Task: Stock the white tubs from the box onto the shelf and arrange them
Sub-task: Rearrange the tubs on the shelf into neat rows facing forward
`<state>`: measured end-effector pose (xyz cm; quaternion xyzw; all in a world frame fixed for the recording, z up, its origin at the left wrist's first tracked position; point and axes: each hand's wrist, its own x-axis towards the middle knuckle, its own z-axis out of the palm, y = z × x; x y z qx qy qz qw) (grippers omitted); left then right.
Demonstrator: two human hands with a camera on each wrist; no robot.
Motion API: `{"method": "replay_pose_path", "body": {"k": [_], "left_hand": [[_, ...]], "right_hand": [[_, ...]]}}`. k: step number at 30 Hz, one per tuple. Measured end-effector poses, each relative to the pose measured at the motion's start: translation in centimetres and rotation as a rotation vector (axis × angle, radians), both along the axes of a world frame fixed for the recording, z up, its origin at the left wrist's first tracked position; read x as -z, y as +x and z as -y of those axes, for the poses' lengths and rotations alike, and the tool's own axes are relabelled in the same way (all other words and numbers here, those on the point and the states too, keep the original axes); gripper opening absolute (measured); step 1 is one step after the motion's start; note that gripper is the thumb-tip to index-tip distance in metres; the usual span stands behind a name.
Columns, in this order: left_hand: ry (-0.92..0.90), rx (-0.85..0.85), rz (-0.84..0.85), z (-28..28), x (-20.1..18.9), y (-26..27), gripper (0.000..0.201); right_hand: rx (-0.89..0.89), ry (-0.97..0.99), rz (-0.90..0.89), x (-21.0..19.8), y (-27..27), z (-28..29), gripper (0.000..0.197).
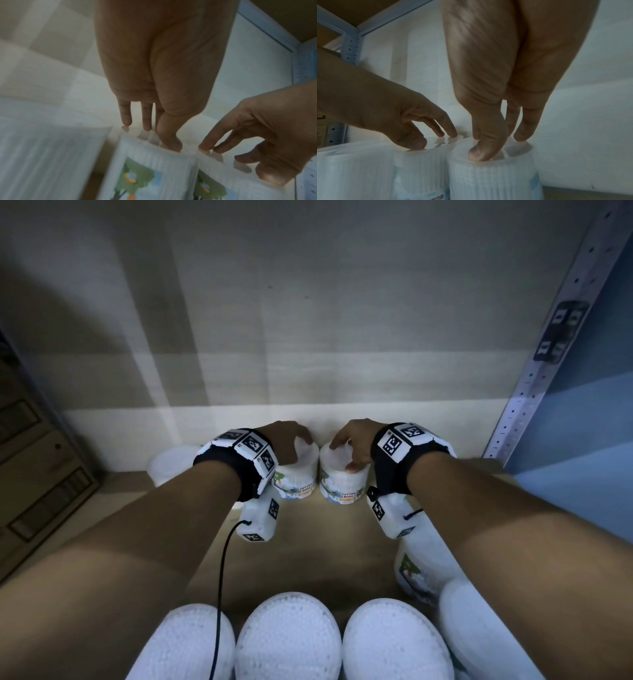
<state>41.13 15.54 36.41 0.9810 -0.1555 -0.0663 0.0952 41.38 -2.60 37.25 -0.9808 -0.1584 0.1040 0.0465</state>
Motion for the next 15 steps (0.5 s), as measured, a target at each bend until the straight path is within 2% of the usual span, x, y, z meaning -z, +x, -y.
{"method": "replay_pose_path", "body": {"k": [3, 7, 15], "left_hand": [[-0.012, -0.086, 0.097, 0.4, 0.0, -0.2, 0.045], [0.018, -0.151, 0.105, 1.0, 0.9, -0.3, 0.057], [0.038, -0.067, 0.096, 0.8, 0.9, -0.1, 0.053]], "right_hand": [[0.000, -0.008, -0.008, 0.0, 0.0, 0.0, 0.062], [-0.001, -0.017, 0.005, -0.1, 0.0, 0.0, 0.061], [0.007, -0.005, -0.021, 0.0, 0.2, 0.1, 0.061]]}}
